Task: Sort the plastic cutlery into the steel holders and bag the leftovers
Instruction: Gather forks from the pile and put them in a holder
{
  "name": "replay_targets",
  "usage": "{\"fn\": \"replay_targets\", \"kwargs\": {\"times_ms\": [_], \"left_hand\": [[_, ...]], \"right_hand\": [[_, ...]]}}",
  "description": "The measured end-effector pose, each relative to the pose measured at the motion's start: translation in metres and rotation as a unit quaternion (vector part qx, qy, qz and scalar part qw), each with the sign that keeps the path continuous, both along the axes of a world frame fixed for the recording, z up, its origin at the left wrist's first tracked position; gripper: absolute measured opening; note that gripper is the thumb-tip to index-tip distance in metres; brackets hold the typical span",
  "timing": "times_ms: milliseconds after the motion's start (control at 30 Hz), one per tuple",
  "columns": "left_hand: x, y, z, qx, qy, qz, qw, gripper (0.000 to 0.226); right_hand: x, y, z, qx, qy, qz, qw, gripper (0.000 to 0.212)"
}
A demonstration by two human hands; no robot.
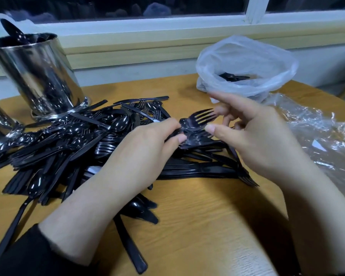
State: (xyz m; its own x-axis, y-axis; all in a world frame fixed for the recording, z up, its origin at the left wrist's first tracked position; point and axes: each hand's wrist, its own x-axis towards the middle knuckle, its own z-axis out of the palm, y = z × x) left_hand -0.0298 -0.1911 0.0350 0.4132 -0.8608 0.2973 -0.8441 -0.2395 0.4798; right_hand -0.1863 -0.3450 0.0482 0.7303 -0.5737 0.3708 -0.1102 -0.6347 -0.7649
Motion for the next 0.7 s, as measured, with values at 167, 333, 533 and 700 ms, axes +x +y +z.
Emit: {"fn": "replay_targets", "kwargs": {"times_ms": [167, 333, 533, 700], "left_hand": [[-0.001, 0.002, 0.006, -0.039, 0.062, 0.046, 0.996, 0.025], [-0.003, 0.000, 0.008, -0.029, 0.084, 0.072, 0.993, 0.037], [-0.001, 0.001, 0.004, -0.051, 0.104, 0.070, 0.991, 0.035], [-0.001, 0.001, 0.002, -0.026, 0.122, 0.064, 0.990, 0.040]], "right_hand": [[-0.014, -0.024, 0.022, -0.005, -0.004, -0.087, 0.996, 0.013], [-0.020, -0.039, 0.016, -0.029, 0.189, -0.128, 0.973, 0.020], [-0.016, -0.039, -0.002, 0.039, 0.334, -0.128, 0.933, 0.031], [-0.013, -0.040, -0.005, 0.049, 0.349, -0.147, 0.924, 0.037]]}}
